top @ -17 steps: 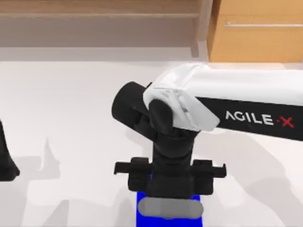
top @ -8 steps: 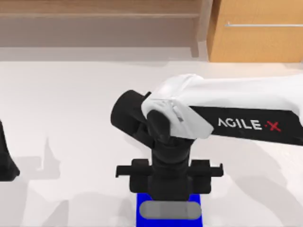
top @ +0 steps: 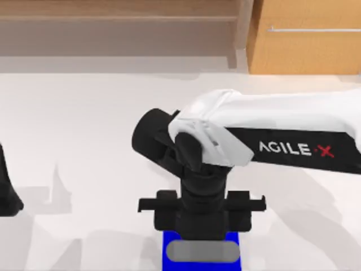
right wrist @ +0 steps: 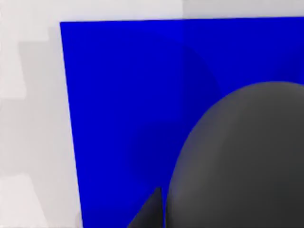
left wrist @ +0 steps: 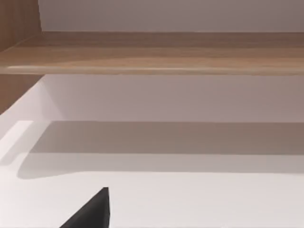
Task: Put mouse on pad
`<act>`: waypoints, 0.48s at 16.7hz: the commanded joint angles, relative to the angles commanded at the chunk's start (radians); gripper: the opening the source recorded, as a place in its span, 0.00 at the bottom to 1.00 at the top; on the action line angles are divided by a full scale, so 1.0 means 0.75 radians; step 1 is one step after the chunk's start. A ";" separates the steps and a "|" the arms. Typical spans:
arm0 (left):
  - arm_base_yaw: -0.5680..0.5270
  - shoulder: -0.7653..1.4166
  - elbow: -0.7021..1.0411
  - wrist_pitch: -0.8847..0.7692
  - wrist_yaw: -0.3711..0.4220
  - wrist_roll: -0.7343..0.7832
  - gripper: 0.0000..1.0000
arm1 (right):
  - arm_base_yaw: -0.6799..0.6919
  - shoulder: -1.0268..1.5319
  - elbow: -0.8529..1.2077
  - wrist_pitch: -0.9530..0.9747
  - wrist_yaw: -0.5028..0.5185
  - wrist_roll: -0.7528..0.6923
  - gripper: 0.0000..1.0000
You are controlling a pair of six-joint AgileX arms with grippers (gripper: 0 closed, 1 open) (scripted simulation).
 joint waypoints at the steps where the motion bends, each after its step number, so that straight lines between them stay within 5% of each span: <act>1: 0.000 0.000 0.000 0.000 0.000 0.000 1.00 | 0.000 0.000 0.000 0.000 0.000 0.000 0.45; 8: 0.000 0.000 0.000 0.000 0.000 0.000 1.00 | 0.000 0.000 0.000 0.000 0.000 0.000 0.98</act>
